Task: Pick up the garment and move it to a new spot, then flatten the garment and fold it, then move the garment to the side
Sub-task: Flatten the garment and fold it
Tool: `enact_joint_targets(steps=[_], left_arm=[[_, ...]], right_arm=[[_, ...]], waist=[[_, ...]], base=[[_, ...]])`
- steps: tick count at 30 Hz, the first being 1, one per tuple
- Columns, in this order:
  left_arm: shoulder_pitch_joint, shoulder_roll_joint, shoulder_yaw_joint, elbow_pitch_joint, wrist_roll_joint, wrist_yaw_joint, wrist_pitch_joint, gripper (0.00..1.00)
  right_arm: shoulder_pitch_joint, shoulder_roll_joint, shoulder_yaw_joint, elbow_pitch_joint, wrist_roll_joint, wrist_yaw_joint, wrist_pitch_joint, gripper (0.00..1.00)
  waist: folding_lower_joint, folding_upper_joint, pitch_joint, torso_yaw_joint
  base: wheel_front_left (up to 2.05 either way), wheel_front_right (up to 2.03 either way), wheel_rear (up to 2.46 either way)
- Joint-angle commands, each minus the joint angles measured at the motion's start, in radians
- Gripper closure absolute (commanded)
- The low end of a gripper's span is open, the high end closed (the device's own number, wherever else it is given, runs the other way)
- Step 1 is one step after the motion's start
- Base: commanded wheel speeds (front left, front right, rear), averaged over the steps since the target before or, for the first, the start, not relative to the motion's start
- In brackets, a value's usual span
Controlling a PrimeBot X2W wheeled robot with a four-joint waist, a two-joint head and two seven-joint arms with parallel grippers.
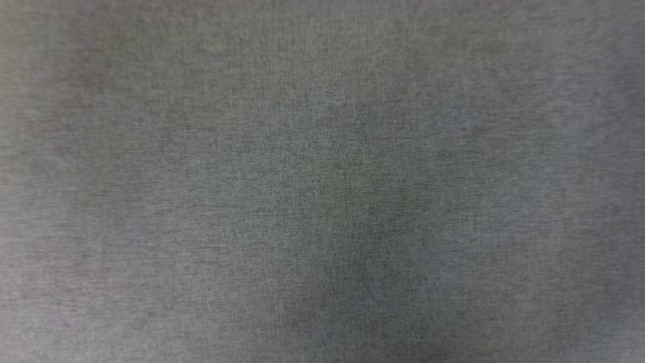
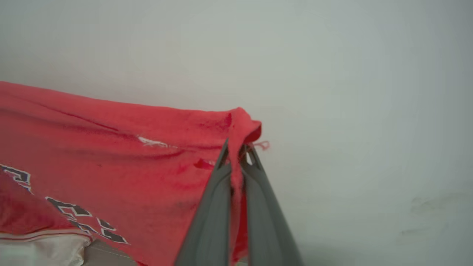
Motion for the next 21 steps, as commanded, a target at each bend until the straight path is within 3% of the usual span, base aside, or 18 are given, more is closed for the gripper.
enact_joint_targets(steps=[1,12,21], left_arm=[[-0.003,-0.001,0.003,0.009,-0.008,-0.003,-0.006,1.00],[0.125,-0.029,0.040,0.141,-0.123,-0.068,0.048,1.00],[0.411,-0.031,0.034,0.136,-0.177,-0.102,0.009,1.00]], right_arm=[[-0.023,0.004,0.011,0.015,0.006,-0.001,-0.010,1.00],[0.045,0.004,0.153,0.099,0.102,-0.001,-0.029,1.00],[0.315,-0.058,0.276,0.044,0.240,-0.001,-0.037,1.00]], waist=[[-0.0003,0.0000,0.043,0.001],[-0.0003,0.0000,0.018,0.015],[-0.0003,0.0000,-0.146,0.038]], base=[[0.00,0.00,0.00],[0.00,0.00,0.00],[0.00,0.00,0.00]])
